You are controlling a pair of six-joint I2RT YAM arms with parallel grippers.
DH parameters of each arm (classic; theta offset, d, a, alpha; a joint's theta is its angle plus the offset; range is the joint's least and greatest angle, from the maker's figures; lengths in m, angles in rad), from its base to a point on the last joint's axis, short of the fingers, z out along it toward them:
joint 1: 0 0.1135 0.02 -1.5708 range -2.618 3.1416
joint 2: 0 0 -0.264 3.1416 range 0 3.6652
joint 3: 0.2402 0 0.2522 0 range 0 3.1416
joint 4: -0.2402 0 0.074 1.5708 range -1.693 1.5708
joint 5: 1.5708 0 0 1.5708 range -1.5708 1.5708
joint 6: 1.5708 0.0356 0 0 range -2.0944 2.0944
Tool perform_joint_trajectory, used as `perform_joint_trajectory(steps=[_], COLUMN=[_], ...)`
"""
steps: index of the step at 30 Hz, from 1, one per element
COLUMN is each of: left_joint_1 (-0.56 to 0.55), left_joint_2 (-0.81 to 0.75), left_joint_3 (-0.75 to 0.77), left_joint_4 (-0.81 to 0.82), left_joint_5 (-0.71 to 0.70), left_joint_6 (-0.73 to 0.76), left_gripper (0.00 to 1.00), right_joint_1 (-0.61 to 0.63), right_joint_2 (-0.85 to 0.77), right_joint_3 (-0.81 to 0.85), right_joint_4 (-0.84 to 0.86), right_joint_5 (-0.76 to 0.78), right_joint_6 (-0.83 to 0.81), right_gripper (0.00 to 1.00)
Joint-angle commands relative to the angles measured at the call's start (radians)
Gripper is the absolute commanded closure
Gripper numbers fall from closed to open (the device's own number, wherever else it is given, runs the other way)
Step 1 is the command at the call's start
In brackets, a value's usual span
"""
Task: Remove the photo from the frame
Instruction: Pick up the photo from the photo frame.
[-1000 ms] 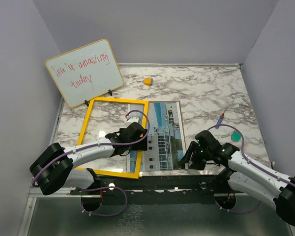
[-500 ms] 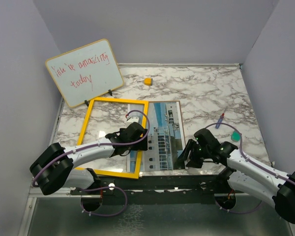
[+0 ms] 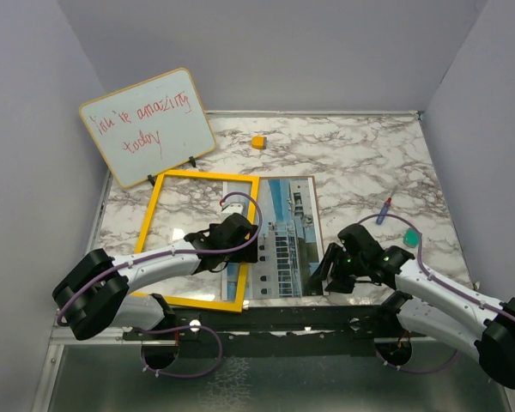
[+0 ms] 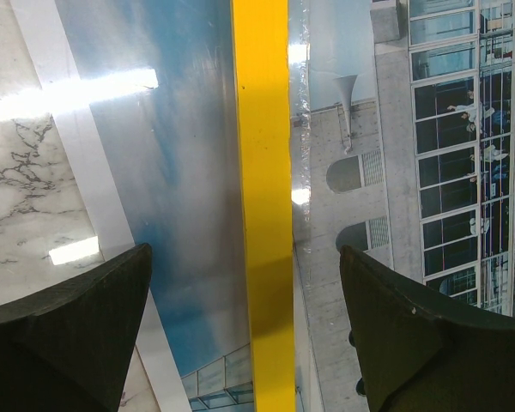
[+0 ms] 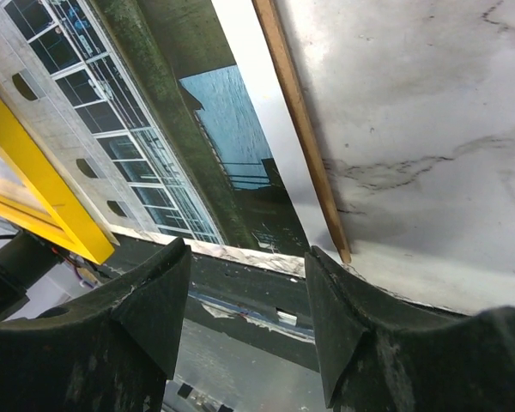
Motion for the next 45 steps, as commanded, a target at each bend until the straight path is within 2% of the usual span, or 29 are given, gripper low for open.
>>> perform_joint_trajectory(steps=[1, 5, 16, 29, 35, 45], left_joint_1=[-0.003, -0.002, -0.003, -0.002, -0.002, -0.002], left_joint_2=[0.011, 0.014, 0.021, 0.037, 0.046, 0.053], left_joint_3=[-0.003, 0.004, 0.007, 0.004, 0.004, 0.004], left_joint_4=[-0.014, -0.016, -0.014, 0.002, 0.009, 0.011], left_joint_5=[0.027, 0.024, 0.033, 0.051, 0.060, 0.065], left_joint_6=[0.008, 0.009, 0.010, 0.007, 0.008, 0.011], left_gripper=[0.11, 0.11, 0.11, 0.11, 0.11, 0.11], right_joint_1=[0.005, 0.005, 0.005, 0.005, 0.005, 0.005], right_joint_2=[-0.044, -0.068, -0.037, -0.022, -0.031, -0.031], right_joint_3=[0.059, 0.061, -0.025, -0.033, -0.020, -0.011], right_joint_4=[-0.111, -0.152, -0.046, 0.003, -0.001, 0.006], right_joint_5=[0.067, 0.089, 0.033, 0.013, 0.002, -0.006], right_joint_6=[-0.024, -0.025, 0.002, -0.001, -0.017, -0.021], right_gripper=[0.40, 0.40, 0.40, 0.41, 0.49, 0.50])
